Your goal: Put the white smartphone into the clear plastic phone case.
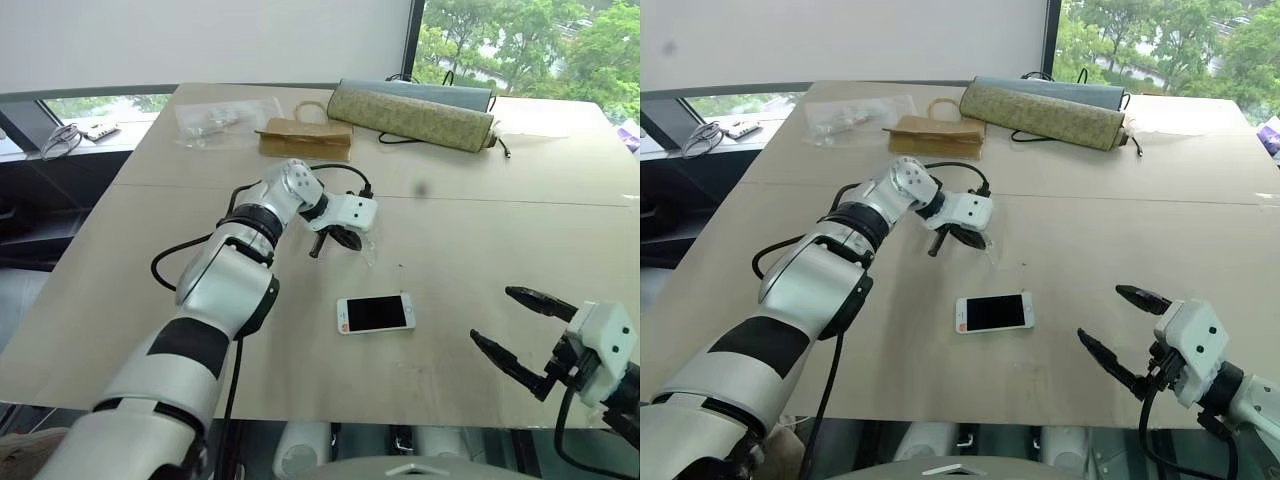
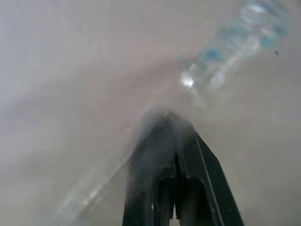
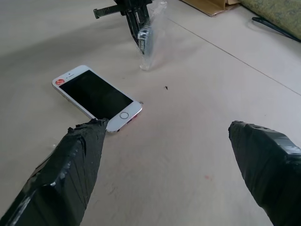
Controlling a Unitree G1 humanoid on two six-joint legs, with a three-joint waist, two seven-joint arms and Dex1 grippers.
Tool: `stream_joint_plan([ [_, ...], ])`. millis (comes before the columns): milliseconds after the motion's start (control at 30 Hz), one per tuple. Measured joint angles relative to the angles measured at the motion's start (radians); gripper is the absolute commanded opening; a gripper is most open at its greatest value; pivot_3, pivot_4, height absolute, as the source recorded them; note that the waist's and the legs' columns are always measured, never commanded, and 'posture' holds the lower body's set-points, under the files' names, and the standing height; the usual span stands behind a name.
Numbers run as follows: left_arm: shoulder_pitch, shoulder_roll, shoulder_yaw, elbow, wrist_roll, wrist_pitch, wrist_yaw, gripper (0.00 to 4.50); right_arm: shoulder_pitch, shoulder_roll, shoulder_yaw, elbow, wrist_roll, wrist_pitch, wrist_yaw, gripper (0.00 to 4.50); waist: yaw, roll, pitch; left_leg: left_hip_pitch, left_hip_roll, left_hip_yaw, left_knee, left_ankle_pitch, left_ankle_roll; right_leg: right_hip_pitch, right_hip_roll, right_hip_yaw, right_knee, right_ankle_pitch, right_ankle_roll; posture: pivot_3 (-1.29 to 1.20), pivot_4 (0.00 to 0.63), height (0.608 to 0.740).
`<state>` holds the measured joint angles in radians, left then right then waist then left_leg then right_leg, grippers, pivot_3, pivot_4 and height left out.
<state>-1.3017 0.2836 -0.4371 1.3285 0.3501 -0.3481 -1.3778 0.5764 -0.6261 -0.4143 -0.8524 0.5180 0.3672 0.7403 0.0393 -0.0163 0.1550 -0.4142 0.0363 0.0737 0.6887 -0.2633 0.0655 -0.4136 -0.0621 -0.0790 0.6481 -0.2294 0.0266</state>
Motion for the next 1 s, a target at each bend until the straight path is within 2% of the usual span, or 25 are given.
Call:
stream_joint_plan([
  [267,0.009,0.023,0.083,-0.005,-0.041,0.058,-0.076,0.01,-0.015,0.003,0.006,0.0,-0.001,-0.003,-0.005,4.5,-0.005,0.0,0.0,-0.001,0.0,0.0,0.0,0.0,0.0,-0.001,0.0,0.0,0.001,0.0,-0.001,0.0,0.15,0.74],
  [300,0.012,0.028,0.086,-0.007,-0.042,0.049,-0.076,0.52,-0.026,0.002,0.008,0.002,-0.001,-0.003,-0.005,4.5,-0.005,0.0,0.0,-0.001,0.0,0.0,0.0,0.0,0.0,-0.001,0.0,0.0,0.001,0.001,-0.001,0.0,0.15,0.74],
  [333,0.016,0.032,0.091,-0.009,-0.044,0.037,-0.078,0.69,-0.039,0.0,0.009,0.004,-0.001,-0.002,-0.005,4.5,-0.004,0.0,0.0,-0.001,0.0,0.0,0.0,0.0,0.0,-0.001,0.0,0.0,0.001,0.001,-0.002,0.0,0.15,0.74],
  [367,0.018,0.033,0.099,-0.012,-0.05,0.029,-0.081,1.08,-0.049,-0.003,0.01,0.005,-0.001,-0.002,-0.005,4.5,-0.004,0.0,0.0,-0.001,0.0,0.0,0.0,0.0,0.0,-0.001,0.0,0.0,0.001,0.002,-0.003,0.0,0.15,0.74],
  [467,0.023,0.033,0.115,-0.024,-0.061,-0.005,-0.066,2.47,-0.07,-0.016,0.014,0.007,0.0,0.001,-0.004,4.5,0.0,-0.001,0.001,-0.002,0.0,0.0,0.0,0.0,0.0,-0.001,0.0,0.0,0.0,0.002,-0.003,0.0,0.15,0.74],
  [733,0.023,0.017,0.109,-0.024,-0.052,-0.06,-0.02,2.47,-0.082,-0.024,0.014,0.009,0.006,0.02,-0.005,4.5,-0.001,-0.001,0.001,-0.001,0.0,0.0,0.0,0.0,0.0,-0.001,0.0,0.0,0.0,0.002,-0.003,0.0,0.15,0.74],
  [1000,0.023,-0.012,0.052,-0.022,0.026,-0.122,0.042,2.47,-0.038,-0.016,0.013,-0.01,0.009,0.023,-0.021,4.5,-0.001,-0.001,0.001,-0.001,0.0,0.0,0.0,0.0,0.0,-0.001,0.0,0.0,0.0,0.002,-0.003,0.0,0.15,0.74],
])
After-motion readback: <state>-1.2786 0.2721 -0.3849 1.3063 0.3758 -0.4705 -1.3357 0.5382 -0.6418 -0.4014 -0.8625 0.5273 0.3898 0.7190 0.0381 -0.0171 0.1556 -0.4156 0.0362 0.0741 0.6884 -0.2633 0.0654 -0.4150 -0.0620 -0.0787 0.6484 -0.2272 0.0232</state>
